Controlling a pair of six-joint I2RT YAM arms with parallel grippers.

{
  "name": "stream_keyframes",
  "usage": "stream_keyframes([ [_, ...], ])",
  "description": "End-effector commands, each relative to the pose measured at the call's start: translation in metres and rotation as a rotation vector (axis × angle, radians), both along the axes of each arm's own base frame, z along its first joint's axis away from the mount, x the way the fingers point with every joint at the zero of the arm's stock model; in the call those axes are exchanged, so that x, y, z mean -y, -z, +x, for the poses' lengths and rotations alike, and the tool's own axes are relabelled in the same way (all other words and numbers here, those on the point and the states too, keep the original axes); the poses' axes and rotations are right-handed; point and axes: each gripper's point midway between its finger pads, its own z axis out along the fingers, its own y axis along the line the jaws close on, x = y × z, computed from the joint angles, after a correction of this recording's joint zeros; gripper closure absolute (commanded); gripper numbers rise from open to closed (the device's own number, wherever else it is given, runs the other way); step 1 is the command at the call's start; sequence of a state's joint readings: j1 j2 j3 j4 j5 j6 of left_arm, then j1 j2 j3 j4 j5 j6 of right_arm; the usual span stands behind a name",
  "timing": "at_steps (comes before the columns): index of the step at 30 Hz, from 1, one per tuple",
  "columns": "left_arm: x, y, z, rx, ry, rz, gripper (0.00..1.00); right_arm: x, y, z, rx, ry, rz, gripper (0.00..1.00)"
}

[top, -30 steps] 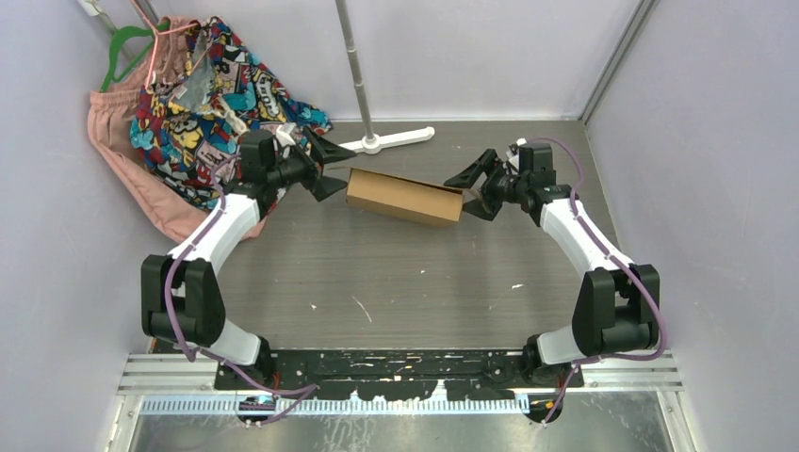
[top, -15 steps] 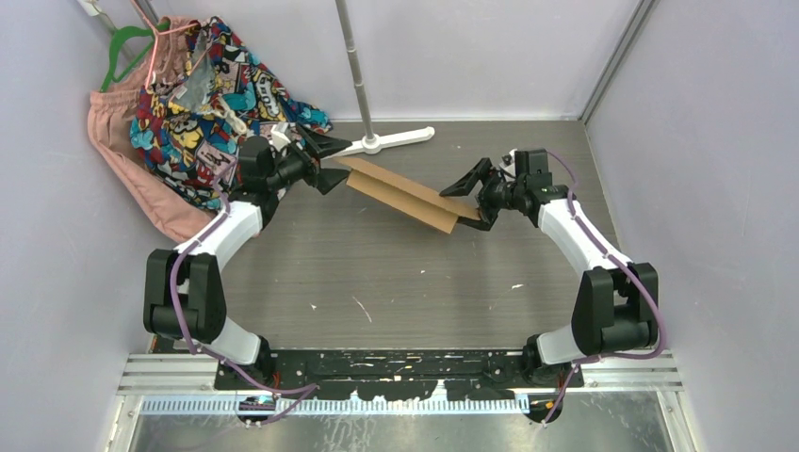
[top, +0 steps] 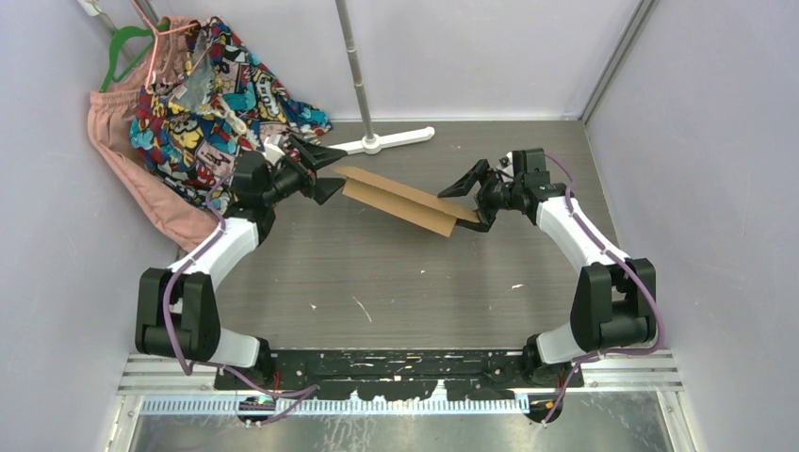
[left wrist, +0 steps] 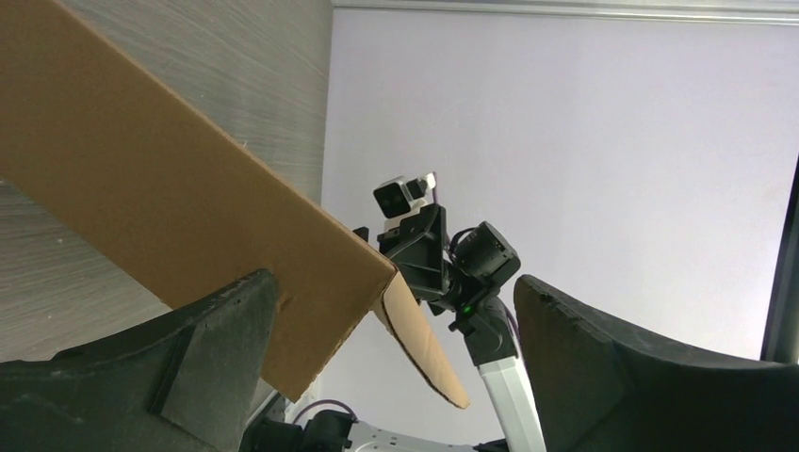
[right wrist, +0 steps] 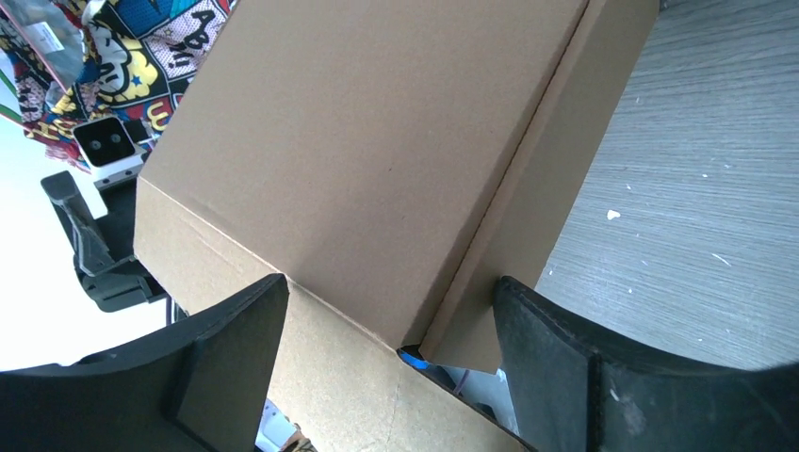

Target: Fold the paper box

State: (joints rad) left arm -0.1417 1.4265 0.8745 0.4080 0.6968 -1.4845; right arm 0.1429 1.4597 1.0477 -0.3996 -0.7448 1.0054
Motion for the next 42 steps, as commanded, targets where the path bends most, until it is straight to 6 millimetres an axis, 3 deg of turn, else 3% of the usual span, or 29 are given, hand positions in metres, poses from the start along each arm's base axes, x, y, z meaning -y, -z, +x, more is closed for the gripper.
stream_keyframes([
  [1,0.043,0.008,-0.080,-0.143,0.343,-0.053,0.03,-0.043,-0.095,-0.003,0.219,-0.178,0.223,0.16],
  [15,0.038,0.027,-0.095,-0.196,0.324,-0.029,0.00,-0.044,-0.102,-0.001,0.229,-0.180,0.232,0.14],
  [25,0.038,0.037,-0.093,-0.226,0.316,-0.044,0.00,-0.046,-0.105,0.013,0.229,-0.181,0.234,0.14],
  [33,0.037,0.050,-0.087,-0.247,0.310,-0.049,0.00,-0.047,-0.094,0.020,0.207,-0.183,0.228,0.14],
  [42,0.035,0.035,-0.070,-0.224,0.305,-0.080,0.00,-0.047,-0.088,0.022,0.199,-0.181,0.231,0.14],
])
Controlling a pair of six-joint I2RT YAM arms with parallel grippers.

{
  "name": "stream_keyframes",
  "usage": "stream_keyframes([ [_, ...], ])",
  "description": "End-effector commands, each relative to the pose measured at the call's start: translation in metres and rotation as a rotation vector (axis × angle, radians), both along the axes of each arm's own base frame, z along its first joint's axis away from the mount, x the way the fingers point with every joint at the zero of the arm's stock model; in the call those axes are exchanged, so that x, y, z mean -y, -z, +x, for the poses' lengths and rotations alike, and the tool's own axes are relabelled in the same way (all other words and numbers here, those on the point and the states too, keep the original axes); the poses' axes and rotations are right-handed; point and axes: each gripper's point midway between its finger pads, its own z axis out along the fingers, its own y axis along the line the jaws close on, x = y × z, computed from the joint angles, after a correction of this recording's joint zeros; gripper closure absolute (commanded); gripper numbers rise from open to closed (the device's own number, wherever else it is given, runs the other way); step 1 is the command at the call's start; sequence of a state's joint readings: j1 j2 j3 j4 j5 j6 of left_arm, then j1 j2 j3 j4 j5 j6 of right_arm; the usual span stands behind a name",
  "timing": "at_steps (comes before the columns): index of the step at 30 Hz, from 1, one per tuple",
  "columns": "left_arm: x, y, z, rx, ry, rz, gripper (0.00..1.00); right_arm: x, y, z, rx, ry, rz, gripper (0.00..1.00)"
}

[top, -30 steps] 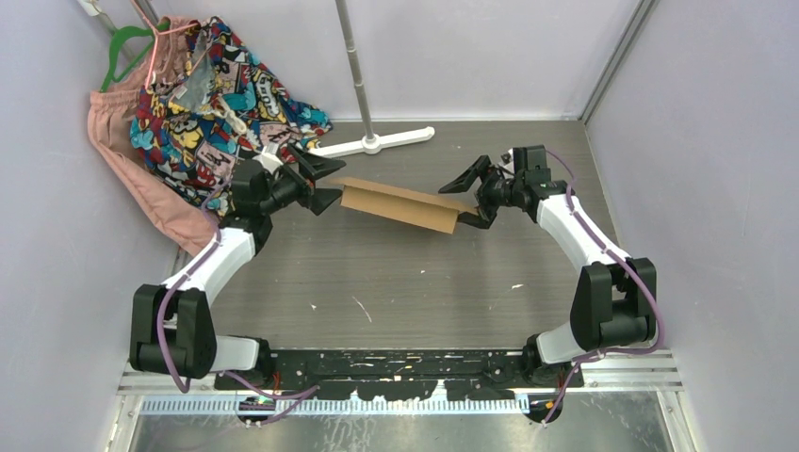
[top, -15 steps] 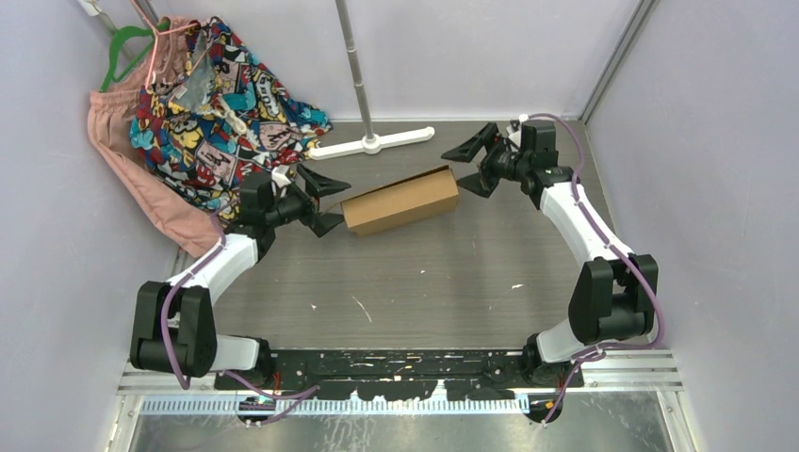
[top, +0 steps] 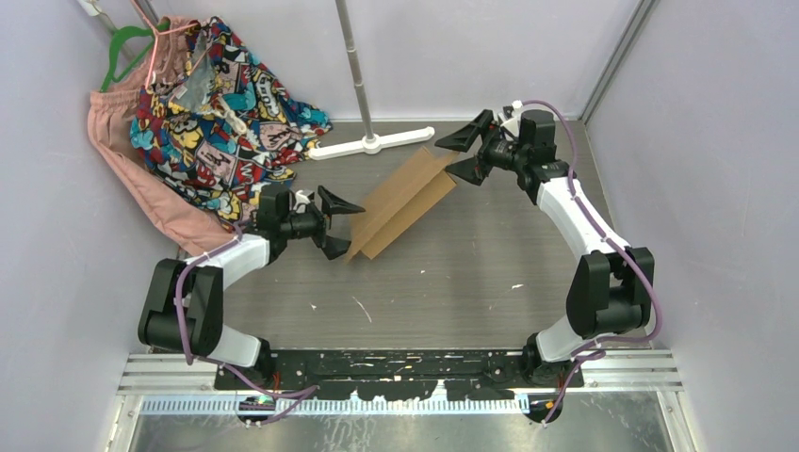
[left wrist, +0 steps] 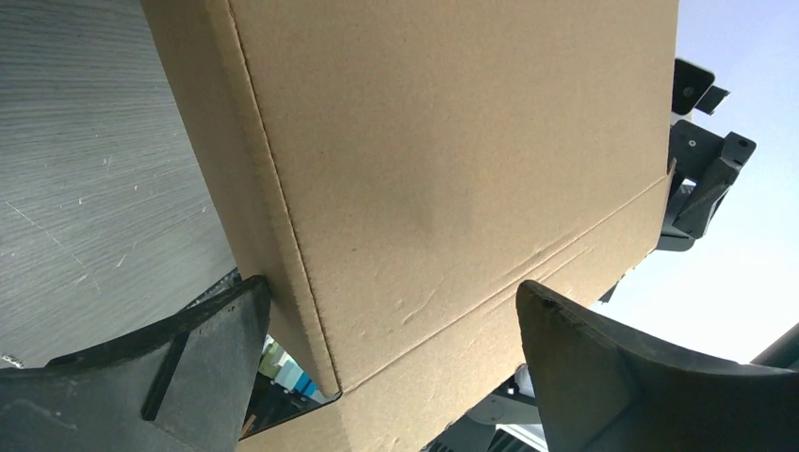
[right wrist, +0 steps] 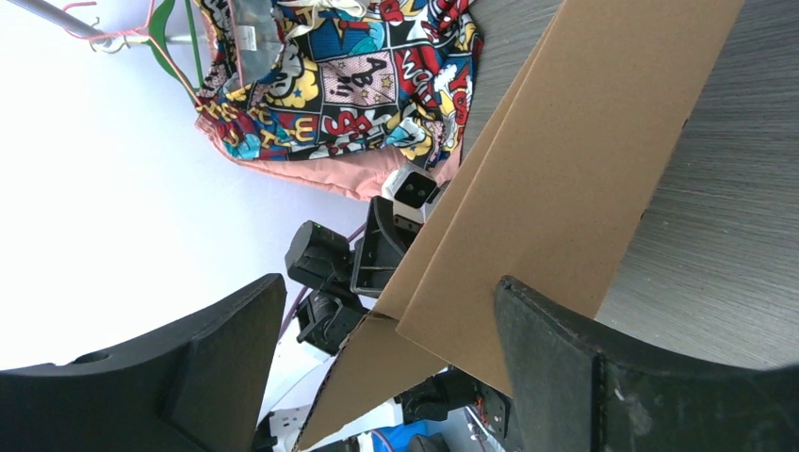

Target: Fold the paper box

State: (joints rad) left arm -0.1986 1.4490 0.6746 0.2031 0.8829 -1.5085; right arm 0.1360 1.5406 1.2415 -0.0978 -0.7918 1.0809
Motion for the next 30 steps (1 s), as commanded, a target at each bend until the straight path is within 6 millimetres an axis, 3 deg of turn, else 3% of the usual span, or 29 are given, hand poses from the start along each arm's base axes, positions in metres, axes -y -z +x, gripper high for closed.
stream_keyframes([
  [1,0.010,-0.072,0.015,0.218,0.057,-0.116,0.00,-0.035,0.002,-0.045,-0.134,-0.204,0.078,0.14],
  [14,-0.004,-0.092,0.027,0.238,0.018,-0.154,0.00,-0.035,0.004,-0.048,-0.141,-0.208,0.083,0.14],
  [24,-0.018,-0.114,0.042,0.253,-0.033,-0.241,0.00,-0.033,0.015,-0.060,-0.170,-0.210,0.085,0.14],
  [30,-0.021,-0.117,0.051,0.237,-0.060,-0.290,0.00,-0.032,0.025,-0.067,-0.190,-0.214,0.084,0.14],
])
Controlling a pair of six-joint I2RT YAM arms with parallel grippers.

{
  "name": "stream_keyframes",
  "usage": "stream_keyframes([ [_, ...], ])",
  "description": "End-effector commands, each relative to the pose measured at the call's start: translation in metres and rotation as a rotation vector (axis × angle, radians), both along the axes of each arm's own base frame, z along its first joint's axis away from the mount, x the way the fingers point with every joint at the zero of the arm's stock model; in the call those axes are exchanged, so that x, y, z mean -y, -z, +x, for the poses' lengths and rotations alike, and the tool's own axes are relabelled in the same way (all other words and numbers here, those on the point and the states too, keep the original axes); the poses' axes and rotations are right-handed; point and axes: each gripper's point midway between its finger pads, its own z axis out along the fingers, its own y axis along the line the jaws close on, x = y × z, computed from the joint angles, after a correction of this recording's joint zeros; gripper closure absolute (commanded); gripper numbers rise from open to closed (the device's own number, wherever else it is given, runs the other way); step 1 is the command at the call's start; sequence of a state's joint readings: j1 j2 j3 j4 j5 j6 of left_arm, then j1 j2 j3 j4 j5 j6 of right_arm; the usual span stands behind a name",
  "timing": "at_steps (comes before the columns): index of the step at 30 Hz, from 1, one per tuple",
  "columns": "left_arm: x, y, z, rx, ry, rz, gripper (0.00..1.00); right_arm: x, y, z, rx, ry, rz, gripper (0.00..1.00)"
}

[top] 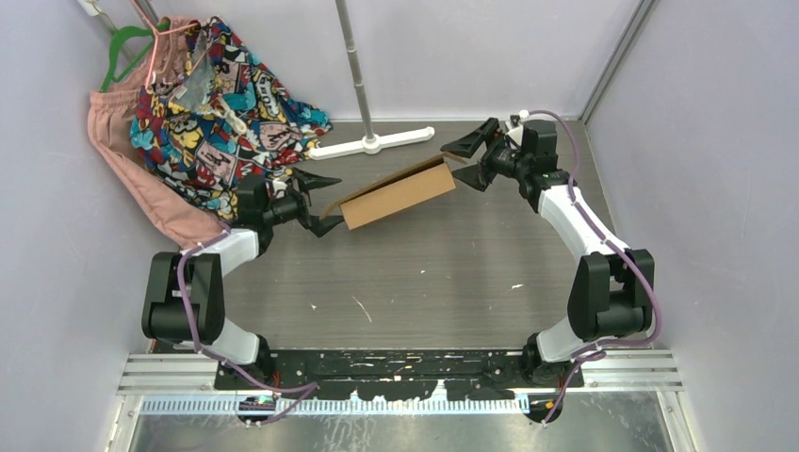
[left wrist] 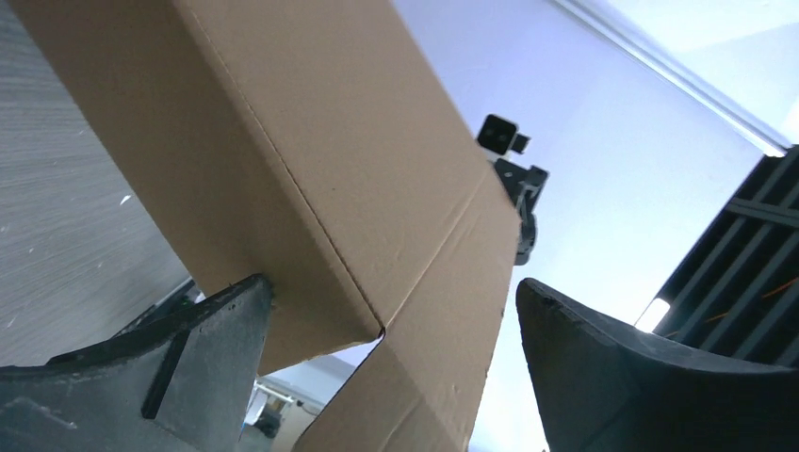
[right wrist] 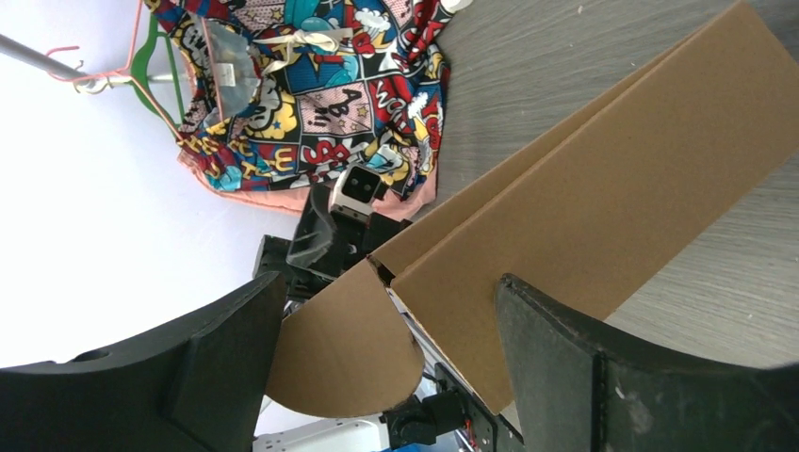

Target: Fold the paper box

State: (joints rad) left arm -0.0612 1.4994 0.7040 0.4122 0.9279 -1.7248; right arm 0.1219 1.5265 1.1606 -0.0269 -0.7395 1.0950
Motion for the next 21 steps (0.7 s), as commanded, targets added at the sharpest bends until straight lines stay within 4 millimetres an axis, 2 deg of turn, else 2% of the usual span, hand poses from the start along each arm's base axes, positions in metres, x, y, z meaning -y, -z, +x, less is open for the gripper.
stream_keyframes([
  [1,0.016,-0.084,0.004,0.251,0.075,-0.144,0.00,-0.041,0.007,-0.074,-0.189,-0.278,0.102,0.14],
  [13,0.013,-0.084,0.026,0.235,0.026,-0.249,0.00,-0.041,0.021,-0.074,-0.212,-0.274,0.108,0.14],
  [21,0.013,-0.076,0.034,0.226,0.017,-0.262,0.00,-0.036,0.029,-0.060,-0.220,-0.255,0.117,0.14],
])
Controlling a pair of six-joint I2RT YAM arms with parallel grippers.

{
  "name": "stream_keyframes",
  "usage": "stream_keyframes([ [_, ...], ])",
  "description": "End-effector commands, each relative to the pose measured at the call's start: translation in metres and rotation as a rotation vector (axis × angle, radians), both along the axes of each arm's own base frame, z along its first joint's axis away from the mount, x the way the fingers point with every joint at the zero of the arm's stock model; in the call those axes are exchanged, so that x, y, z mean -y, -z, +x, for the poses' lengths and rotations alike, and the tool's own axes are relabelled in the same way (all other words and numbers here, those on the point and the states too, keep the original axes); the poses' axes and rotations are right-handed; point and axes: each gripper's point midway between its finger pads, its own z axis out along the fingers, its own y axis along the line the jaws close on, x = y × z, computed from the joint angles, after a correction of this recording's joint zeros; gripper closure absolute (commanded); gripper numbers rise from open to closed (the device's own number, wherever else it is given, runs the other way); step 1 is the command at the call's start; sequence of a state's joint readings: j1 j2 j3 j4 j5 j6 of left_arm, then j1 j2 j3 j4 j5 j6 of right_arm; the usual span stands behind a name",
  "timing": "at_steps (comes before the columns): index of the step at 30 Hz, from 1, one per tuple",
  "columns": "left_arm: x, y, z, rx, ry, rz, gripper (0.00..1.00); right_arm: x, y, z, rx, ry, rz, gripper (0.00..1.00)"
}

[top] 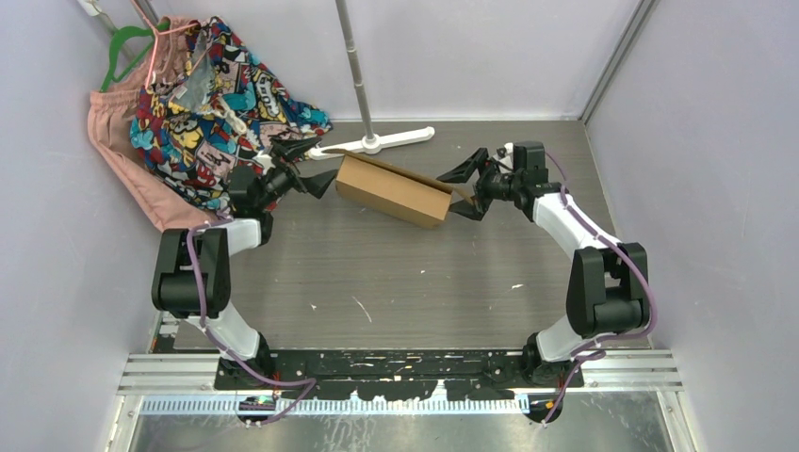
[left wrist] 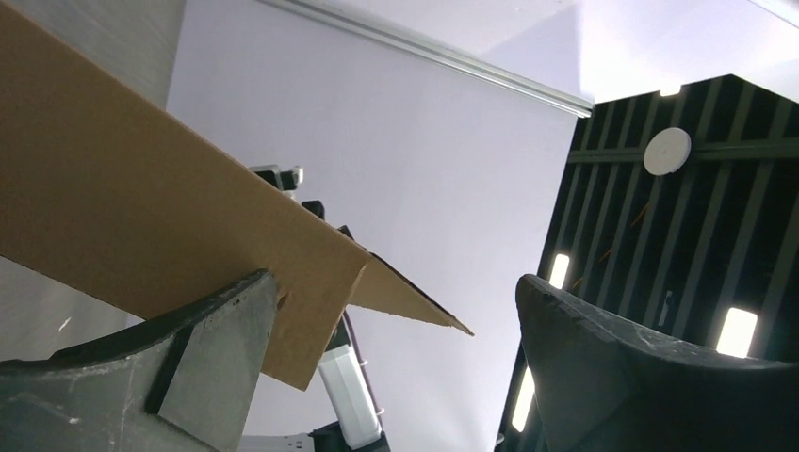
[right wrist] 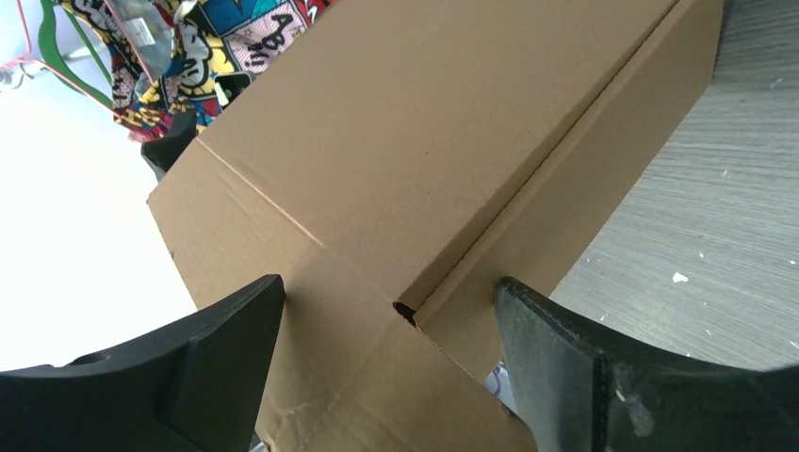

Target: Fold the paper box

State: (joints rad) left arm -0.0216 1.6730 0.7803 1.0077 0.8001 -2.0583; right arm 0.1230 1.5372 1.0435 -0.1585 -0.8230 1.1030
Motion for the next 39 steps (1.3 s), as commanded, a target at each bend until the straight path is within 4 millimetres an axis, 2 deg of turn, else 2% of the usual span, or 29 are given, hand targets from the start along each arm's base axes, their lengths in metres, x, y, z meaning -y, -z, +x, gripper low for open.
stream_keyframes([
  [1,0.038,-0.007,-0.035,0.016,0.214,-0.030,0.00,-0.032,-0.032,-0.017,0.046,-0.168,0.129,0.14],
  [11,0.036,0.017,-0.039,-0.024,0.202,-0.045,0.00,-0.029,-0.039,0.000,0.062,-0.162,0.136,0.14],
  [20,0.036,0.031,-0.031,-0.050,0.187,-0.055,0.00,-0.027,-0.043,0.018,0.074,-0.139,0.152,0.13],
  [39,0.034,0.059,-0.017,-0.084,0.173,-0.098,0.00,-0.023,-0.024,0.049,0.062,-0.119,0.152,0.13],
])
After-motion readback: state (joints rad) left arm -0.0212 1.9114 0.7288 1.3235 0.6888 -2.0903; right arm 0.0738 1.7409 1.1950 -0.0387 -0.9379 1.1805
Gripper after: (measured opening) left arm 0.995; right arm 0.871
